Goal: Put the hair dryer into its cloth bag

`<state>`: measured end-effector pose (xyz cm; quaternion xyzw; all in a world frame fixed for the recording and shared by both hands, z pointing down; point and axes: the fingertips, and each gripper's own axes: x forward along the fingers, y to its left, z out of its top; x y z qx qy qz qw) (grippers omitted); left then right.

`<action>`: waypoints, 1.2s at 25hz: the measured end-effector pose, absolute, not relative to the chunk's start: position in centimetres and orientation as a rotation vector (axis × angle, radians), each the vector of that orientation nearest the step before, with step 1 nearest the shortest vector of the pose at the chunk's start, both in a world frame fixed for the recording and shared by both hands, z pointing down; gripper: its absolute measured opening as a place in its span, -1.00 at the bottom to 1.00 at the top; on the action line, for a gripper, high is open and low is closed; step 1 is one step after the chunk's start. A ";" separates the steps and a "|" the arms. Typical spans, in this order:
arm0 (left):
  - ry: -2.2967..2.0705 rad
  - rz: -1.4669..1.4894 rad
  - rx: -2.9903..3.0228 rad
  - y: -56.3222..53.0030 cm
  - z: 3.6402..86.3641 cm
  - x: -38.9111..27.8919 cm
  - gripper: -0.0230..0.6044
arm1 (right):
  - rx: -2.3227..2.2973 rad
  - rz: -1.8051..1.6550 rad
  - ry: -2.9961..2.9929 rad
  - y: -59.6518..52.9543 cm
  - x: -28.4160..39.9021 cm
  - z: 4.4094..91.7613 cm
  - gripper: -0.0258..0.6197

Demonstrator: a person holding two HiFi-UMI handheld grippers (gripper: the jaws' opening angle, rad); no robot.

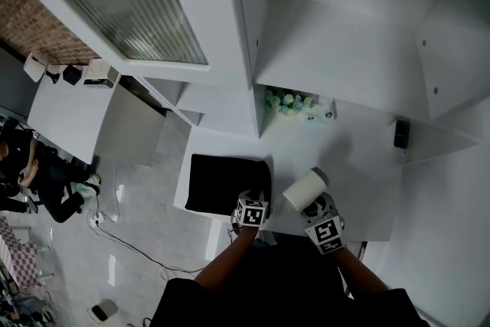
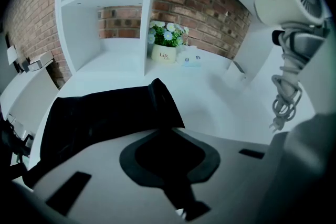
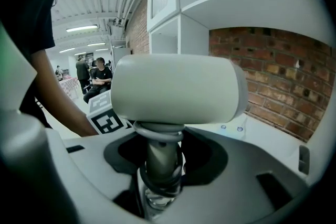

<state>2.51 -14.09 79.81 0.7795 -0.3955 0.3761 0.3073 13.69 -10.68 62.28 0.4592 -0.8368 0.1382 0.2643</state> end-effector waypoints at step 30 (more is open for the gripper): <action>-1.101 0.702 2.184 -13.0 73.1 -0.1 -0.80 | 0.307 0.168 -1.835 -8.9 7.2 81.1 -0.32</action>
